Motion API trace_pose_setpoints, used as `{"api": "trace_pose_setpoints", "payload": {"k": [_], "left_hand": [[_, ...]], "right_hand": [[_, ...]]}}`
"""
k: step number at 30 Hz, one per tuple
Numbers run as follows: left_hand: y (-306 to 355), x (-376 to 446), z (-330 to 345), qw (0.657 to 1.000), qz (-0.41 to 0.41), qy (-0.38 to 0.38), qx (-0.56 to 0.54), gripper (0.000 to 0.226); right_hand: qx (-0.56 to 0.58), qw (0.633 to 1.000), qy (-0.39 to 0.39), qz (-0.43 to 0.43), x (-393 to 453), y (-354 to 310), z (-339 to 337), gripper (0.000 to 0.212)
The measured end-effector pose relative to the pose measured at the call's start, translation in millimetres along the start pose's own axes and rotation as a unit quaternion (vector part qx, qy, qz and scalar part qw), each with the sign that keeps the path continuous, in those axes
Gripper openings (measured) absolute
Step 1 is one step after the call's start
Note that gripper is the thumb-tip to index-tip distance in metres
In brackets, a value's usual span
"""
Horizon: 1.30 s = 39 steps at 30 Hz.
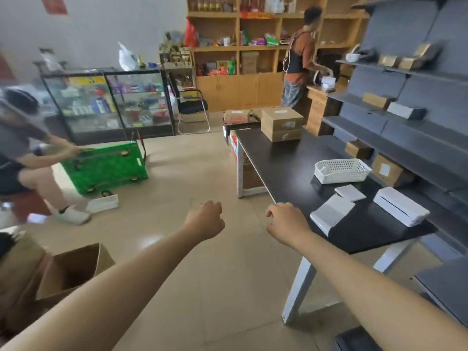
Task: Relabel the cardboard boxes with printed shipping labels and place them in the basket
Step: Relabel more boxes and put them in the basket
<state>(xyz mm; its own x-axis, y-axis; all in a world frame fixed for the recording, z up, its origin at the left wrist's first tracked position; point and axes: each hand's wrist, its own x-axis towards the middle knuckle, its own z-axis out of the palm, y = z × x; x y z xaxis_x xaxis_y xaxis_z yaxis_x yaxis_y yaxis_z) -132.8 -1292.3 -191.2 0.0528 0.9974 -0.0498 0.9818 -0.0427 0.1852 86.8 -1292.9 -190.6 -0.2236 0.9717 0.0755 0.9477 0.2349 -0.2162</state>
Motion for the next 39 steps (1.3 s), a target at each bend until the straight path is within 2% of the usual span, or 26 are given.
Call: {"api": "trace_pose_setpoints", "payload": {"k": [6, 17, 22, 30, 39], "left_hand": [[-20.1, 65.5, -10.2, 0.998, -0.069, 0.011, -0.004, 0.035], [-70.1, 166.9, -3.7, 0.992, -0.122, 0.011, -0.008, 0.036], [-114.9, 252.4, -8.4, 0.992, -0.124, 0.011, -0.014, 0.037], [-184.7, 398.5, -39.9, 0.996, -0.093, 0.015, 0.003, 0.036], [-215.1, 555.9, -39.5, 0.998, -0.063, -0.009, 0.005, 0.036]], "right_hand": [[-0.010, 0.998, -0.011, -0.059, 102.0, 3.8, 5.0, 0.028], [0.015, 0.994, -0.054, -0.097, 240.4, -8.2, 38.2, 0.026], [-0.013, 0.992, -0.066, -0.102, 327.1, -23.6, 54.3, 0.027], [-0.012, 0.996, -0.044, -0.074, 475.7, -39.9, 55.9, 0.024], [-0.027, 0.997, -0.060, -0.044, 621.6, -23.2, 74.7, 0.023]]}}
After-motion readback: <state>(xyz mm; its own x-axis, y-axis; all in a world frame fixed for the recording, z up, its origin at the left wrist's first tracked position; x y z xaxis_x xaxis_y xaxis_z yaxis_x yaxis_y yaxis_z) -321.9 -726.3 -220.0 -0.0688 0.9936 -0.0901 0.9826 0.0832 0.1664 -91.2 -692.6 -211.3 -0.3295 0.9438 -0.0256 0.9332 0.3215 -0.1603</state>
